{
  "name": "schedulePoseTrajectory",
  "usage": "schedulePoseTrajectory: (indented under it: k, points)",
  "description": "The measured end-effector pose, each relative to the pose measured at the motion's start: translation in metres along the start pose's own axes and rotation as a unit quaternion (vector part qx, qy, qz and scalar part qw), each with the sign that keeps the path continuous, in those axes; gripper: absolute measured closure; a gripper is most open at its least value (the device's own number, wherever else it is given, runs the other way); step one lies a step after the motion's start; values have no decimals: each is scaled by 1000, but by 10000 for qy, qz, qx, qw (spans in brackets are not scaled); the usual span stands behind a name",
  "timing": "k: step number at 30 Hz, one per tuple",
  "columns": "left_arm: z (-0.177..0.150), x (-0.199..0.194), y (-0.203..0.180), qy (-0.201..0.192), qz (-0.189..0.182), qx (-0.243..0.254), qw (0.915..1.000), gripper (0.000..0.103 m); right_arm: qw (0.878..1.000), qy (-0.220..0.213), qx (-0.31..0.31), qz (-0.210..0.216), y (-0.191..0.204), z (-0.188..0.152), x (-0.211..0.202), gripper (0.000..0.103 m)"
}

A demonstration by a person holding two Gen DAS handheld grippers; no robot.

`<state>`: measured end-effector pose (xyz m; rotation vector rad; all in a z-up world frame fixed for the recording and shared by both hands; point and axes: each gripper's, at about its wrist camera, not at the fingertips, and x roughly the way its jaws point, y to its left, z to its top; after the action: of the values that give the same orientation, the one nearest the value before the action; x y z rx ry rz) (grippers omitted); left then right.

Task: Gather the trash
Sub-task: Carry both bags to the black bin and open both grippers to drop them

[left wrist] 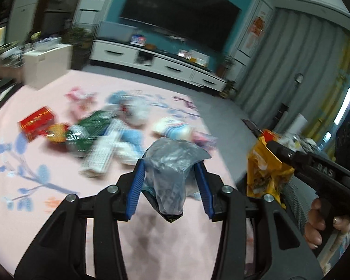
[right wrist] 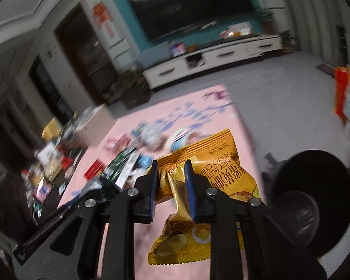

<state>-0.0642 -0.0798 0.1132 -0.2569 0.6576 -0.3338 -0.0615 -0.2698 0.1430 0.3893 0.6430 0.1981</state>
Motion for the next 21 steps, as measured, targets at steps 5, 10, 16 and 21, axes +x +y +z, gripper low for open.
schedulePoseTrajectory:
  k: [5,10,16,21]
  points:
    - [-6,21,-65,221,-477,341,9980,58,9971,-428,451,-437,-52,2,-31,80]
    - [-19,49,-128,541,-959,657,9917,58,9870,-562,1191,-924,-116,0,-43,80]
    - [-42,95,-188,1104,-1367,949,9799,58,9728,-520,1978,-1086,-177,-9,-41,79]
    - [-55,133,-217,1457,-1480,1120,9717,58,9645,-433,2371,-1082,-215,-20,-40,78]
